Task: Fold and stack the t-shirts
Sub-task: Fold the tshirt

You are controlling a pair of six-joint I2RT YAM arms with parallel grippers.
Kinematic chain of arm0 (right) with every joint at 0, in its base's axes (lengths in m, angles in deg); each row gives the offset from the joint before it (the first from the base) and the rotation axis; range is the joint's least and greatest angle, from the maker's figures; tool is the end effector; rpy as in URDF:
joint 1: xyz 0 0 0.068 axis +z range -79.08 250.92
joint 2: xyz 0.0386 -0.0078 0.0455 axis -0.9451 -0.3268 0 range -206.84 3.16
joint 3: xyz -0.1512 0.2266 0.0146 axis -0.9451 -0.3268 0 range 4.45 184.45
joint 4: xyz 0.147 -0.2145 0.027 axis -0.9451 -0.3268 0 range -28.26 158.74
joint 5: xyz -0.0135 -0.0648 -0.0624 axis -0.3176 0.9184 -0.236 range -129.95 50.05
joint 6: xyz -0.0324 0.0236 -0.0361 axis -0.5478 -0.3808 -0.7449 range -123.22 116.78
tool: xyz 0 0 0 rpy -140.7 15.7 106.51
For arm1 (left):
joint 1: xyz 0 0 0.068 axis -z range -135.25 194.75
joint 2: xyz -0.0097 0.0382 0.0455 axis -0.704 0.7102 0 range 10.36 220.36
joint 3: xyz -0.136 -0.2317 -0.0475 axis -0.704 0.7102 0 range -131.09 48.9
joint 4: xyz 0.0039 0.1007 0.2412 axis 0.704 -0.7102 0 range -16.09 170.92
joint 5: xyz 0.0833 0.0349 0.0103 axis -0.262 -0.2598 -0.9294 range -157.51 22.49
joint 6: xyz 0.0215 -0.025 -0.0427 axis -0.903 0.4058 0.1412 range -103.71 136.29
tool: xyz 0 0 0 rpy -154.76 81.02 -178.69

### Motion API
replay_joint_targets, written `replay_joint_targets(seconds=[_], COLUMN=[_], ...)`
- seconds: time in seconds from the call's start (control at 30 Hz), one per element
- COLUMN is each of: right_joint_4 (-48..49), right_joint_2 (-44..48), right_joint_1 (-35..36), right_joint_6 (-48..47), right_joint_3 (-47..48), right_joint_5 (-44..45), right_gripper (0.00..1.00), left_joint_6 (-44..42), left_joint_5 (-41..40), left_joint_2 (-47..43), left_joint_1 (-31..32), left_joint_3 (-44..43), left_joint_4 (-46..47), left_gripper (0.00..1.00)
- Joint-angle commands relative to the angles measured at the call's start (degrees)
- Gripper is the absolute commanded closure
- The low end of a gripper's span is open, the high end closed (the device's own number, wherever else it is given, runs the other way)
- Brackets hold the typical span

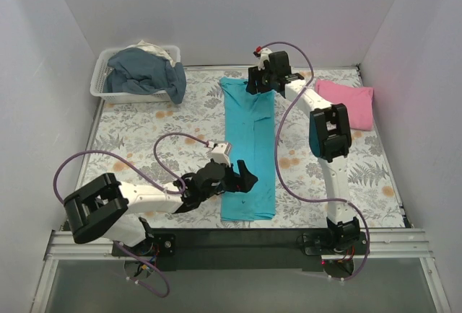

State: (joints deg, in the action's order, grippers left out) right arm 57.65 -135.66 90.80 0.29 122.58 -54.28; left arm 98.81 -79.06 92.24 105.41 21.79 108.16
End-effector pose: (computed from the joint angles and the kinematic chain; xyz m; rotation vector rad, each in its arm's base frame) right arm 0.5250 0.1991 0.1996 -0.4535 2.0997 0.5055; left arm 0.1383 -0.2314 0.1590 -0.5804 2.2534 -1.2625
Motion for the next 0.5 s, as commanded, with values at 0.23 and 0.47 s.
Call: replay_joint_targets(seconds=[0.23, 0.47], right_joint_4=[4.32, 7.31], right_joint_2=[40.18, 72.76], right_joint_1=[1.38, 9.64], right_joint_6=[-1.32, 5.01], right_joint_3=[-37.31, -66.77], right_joint_5=[1.74, 13.79], right_gripper=[0.50, 0.50], left_joint_6=[-3.33, -0.87], left_joint_5=[-5.32, 1.26], left_joint_2=[-19.81, -29.24], left_joint_1=[-1.43, -2.57], left_joint_3=[1.44, 6.20], left_joint_4=[-15.19, -26.61], left_gripper=[0.25, 0.25])
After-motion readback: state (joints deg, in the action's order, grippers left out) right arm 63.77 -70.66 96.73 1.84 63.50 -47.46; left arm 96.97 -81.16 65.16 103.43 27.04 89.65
